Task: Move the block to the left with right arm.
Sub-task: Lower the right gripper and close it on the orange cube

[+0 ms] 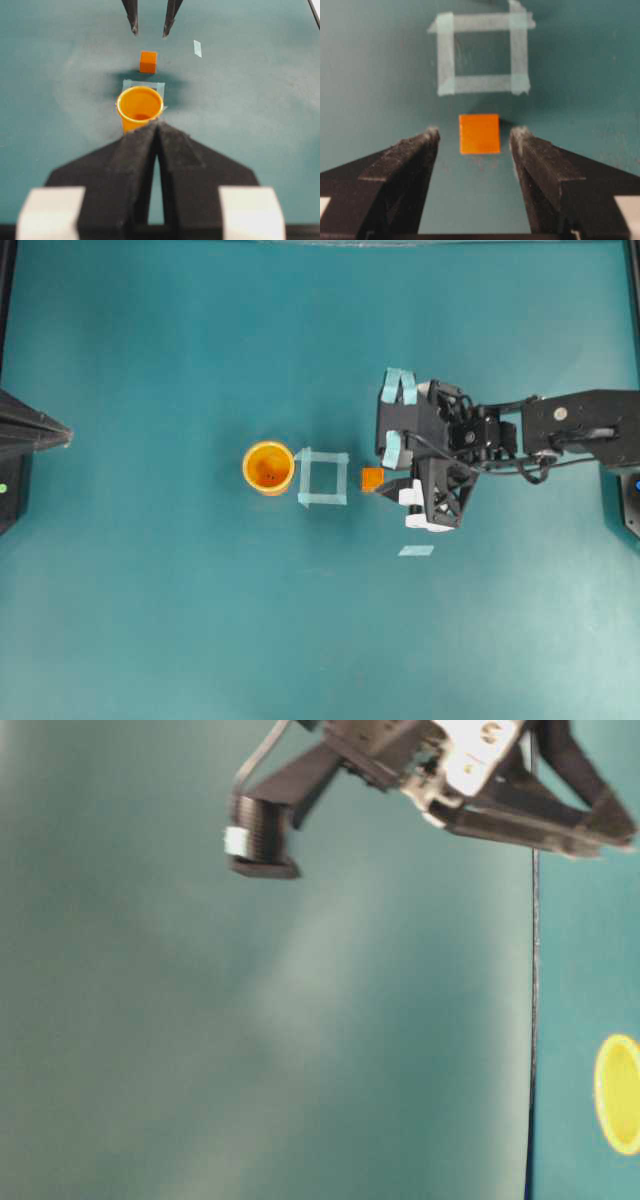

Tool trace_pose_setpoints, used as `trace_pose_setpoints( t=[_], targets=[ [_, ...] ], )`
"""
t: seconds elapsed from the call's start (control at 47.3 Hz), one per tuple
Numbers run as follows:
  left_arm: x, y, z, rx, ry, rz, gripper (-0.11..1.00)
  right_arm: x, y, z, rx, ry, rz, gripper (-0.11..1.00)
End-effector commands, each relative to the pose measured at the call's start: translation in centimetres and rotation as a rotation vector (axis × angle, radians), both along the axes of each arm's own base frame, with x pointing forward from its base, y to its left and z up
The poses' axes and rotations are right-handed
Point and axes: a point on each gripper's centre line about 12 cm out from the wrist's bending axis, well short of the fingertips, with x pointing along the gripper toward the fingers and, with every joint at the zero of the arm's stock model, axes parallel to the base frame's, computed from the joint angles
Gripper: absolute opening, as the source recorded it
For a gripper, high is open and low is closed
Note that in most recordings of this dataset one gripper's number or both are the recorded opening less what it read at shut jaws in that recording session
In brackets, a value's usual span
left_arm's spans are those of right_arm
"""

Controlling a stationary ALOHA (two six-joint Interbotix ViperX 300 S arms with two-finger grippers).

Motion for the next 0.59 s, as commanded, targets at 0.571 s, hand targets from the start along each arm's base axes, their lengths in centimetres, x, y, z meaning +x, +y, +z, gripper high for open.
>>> trace_pose_setpoints(
  t=[0.571],
  targets=[
    [-0.6, 0.0, 1.3, 0.006, 0.006, 0.0, 0.0, 1.7, -0.1, -2.6, 0.001, 0.044, 0.0, 0.62]
  ],
)
